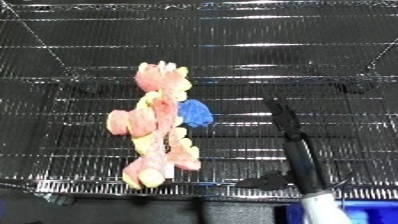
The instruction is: Pick up the object and place it into the box
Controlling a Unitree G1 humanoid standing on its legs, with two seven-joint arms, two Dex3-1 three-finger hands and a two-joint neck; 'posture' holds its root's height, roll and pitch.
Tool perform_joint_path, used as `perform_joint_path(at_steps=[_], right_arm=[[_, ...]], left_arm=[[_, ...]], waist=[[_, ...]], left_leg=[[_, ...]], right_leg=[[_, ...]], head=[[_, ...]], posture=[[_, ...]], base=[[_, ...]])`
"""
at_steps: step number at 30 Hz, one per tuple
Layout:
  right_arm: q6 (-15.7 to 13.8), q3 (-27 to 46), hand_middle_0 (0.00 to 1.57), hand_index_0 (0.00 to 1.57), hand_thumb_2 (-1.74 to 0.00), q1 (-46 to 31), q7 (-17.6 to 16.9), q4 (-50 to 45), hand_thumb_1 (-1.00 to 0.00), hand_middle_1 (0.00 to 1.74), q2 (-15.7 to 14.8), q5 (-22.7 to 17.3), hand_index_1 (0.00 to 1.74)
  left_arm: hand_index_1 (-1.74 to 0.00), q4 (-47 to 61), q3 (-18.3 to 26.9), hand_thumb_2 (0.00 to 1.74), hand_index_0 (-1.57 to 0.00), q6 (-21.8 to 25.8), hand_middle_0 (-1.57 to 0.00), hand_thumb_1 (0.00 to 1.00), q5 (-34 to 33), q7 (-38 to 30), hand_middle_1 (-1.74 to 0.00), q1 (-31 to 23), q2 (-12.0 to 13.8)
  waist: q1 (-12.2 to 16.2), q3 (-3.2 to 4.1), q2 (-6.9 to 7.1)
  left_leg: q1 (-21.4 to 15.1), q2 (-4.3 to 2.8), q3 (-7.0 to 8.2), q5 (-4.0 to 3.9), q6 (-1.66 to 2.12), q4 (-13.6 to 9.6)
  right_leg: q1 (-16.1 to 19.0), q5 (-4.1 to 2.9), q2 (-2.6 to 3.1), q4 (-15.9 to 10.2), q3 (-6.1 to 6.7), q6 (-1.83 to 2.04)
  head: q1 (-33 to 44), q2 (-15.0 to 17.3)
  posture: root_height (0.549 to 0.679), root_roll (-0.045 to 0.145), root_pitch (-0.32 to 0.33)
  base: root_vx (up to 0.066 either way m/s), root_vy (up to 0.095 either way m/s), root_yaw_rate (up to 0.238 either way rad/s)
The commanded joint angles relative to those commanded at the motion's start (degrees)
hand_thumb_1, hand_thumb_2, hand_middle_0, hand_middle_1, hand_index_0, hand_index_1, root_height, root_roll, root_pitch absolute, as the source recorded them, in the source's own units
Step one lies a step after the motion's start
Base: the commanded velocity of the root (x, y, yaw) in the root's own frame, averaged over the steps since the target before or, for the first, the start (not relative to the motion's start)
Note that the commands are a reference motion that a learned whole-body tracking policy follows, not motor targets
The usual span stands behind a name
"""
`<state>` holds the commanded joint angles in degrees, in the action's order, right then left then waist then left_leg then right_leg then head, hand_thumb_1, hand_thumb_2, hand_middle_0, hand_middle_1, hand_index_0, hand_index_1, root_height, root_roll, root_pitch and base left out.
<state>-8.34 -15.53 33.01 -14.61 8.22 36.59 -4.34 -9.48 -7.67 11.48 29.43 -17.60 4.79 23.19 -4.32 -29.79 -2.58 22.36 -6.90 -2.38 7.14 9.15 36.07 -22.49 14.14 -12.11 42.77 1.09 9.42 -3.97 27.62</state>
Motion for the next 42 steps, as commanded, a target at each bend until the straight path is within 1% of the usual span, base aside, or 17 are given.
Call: perform_joint_path(at_steps=[6, 9, 12, 18, 22, 26, 29, 32, 41, 42], right_arm=[[0.64, -8.27, 0.00, 0.00, 0.00, 11.35, 0.32, 6.95, 0.00, 0.00, 1.38, 0.55, 0.00], [0.92, -12.02, 0.00, 0.00, 0.00, 16.31, 0.78, 11.15, 0.00, 0.00, 1.11, 0.21, 0.00], [1.22, -15.19, 0.00, 0.00, 0.00, 20.49, 1.00, 15.08, 0.00, 0.00, 0.86, 0.84, 0.00], [2.01, -20.51, 0.00, 0.00, 0.00, 27.37, 1.19, 21.69, 0.00, 0.00, 0.60, 3.49, 0.00], [2.59, -24.33, 0.00, 0.00, 0.00, 31.55, 1.52, 26.96, 0.00, 0.00, 0.09, 6.06, 0.00], [3.39, -27.66, 0.00, 0.00, 0.00, 34.08, 2.41, 32.36, 0.00, 0.00, -0.80, 8.85, 0.00], [4.03, -29.86, 0.00, 0.00, 0.00, 35.24, 3.29, 36.63, 0.00, 0.00, -2.05, 11.21, 0.00], [4.65, -31.37, 0.00, 0.00, 0.00, 35.60, 3.96, 40.68, 0.00, 0.00, -3.99, 13.33, 0.00], [5.79, -35.11, 0.00, 0.00, 0.00, 35.50, 6.17, 47.49, 0.00, 0.00, -11.73, 19.10, 0.00], [5.88, -35.32, 0.08, 0.08, -0.09, 35.33, 6.43, 47.93, -0.05, 0.09, -12.62, 19.52, 0.09]], left_arm=[[-1.74, -0.85, -1.33, 1.74, -1.57, 1.16, -1.57, 1.00, 0.99, -0.11, -1.74, 1.06, 1.43], [-1.74, -1.03, -1.76, 1.74, -1.57, 1.74, -1.57, 1.00, 1.33, -0.16, -1.74, 1.50, 1.97], [-1.74, -1.01, -2.35, 1.74, -1.57, 2.21, -1.57, 1.00, 1.43, -0.18, -1.74, 1.72, 2.45], [-1.74, -0.65, -3.23, 1.74, -1.57, 3.02, -1.57, 1.00, 1.64, -0.04, -1.74, 1.57, 3.42], [-1.74, -0.43, -3.82, 1.74, -1.57, 3.54, -1.57, 1.00, 1.85, -0.01, -1.74, 1.33, 3.78], [-1.74, -0.10, -4.46, 1.74, -1.57, 3.96, -1.57, 1.00, 2.05, 0.09, -1.74, 1.04, 4.08], [-1.74, 0.22, -4.85, 1.74, -1.57, 4.18, -1.57, 1.00, 2.33, 0.25, -1.74, 0.95, 4.23], [-1.74, 0.37, -5.08, 1.74, -1.57, 4.35, -1.57, 1.00, 2.46, 0.28, -1.74, 0.98, 4.17], [-1.74, 0.23, -5.21, 1.74, -1.57, 4.83, -1.57, 1.00, 2.00, -0.41, -1.74, 1.81, 3.48], [-1.74, 0.27, -5.16, 1.74, -1.57, 4.83, -1.57, 1.00, 1.86, -0.50, -1.74, 1.83, 3.34]], waist=[[-2.53, 0.00, -0.30], [-3.70, 0.00, -0.50], [-4.83, 0.00, -0.69], [-7.03, 0.00, -1.04], [-8.36, 0.00, -1.30], [-9.48, 0.00, -1.51], [-10.25, 0.00, -1.72], [-10.94, 0.00, -1.94], [-11.88, 0.00, -2.23], [-11.88, 0.00, -2.23]], left_leg=[[1.08, 0.29, -0.75, 0.02, -0.09, 0.73], [1.97, 0.48, -1.22, -0.13, -0.09, 1.02], [3.03, 0.72, -1.70, -0.35, -0.08, 1.27], [5.37, 1.24, -2.52, -0.72, -0.11, 1.72], [7.42, 1.50, -3.18, -0.90, -0.13, 2.40], [8.78, 1.73, -3.78, -0.98, -0.15, 2.76], [9.50, 1.92, -4.16, -0.96, -0.18, 2.90], [9.79, 2.06, -4.44, -0.87, -0.24, 2.91], [9.19, 2.01, -4.72, -0.64, -0.14, 2.10], [9.12, 1.97, -4.71, -0.64, -0.12, 1.99]], right_leg=[[-0.23, -0.24, -0.23, 0.02, -0.42, 0.09], [-0.55, -0.36, -0.47, 0.04, -0.75, 0.11], [-0.99, -0.49, -0.65, 0.06, -1.08, 0.11], [-2.31, -0.95, -0.86, 0.08, -1.83, 0.14], [-3.68, -1.17, -0.88, 0.38, -2.22, 0.09], [-4.35, -1.30, -0.90, 0.36, -2.64, 0.06], [-4.63, -1.31, -0.92, 0.38, -2.98, 0.06], [-4.64, -1.19, -0.95, 0.39, -3.22, 0.05], [-3.86, -0.71, -0.98, -0.08, -3.82, 0.01], [-3.80, -0.67, -0.96, -0.14, -3.85, -0.02]], head=[[-1.27, -0.18], [-2.17, -0.68], [-2.91, -1.29], [-5.48, -2.57], [-7.39, -2.78], [-8.79, -3.31], [-9.57, -3.41], [-10.18, -3.63], [-10.67, -3.97], [-10.57, -4.09]], posture=[[0.633, 0.038, -0.057], [0.633, 0.034, -0.048], [0.632, 0.030, -0.038], [0.632, 0.023, -0.014], [0.631, 0.019, 0.005], [0.631, 0.014, 0.019], [0.631, 0.011, 0.027], [0.631, 0.009, 0.032], [0.633, 0.007, 0.037], [0.633, 0.007, 0.037]], base=[[0.017, 0.004, 0.064], [0.016, -0.001, 0.104], [0.015, -0.001, 0.121], [0.013, 0.002, 0.096], [0.001, 0.001, 0.099], [0.007, -0.004, 0.083], [0.015, -0.005, 0.081], [0.022, -0.002, 0.071], [0.015, -0.001, 0.031], [0.005, 0.001, 0.002]])
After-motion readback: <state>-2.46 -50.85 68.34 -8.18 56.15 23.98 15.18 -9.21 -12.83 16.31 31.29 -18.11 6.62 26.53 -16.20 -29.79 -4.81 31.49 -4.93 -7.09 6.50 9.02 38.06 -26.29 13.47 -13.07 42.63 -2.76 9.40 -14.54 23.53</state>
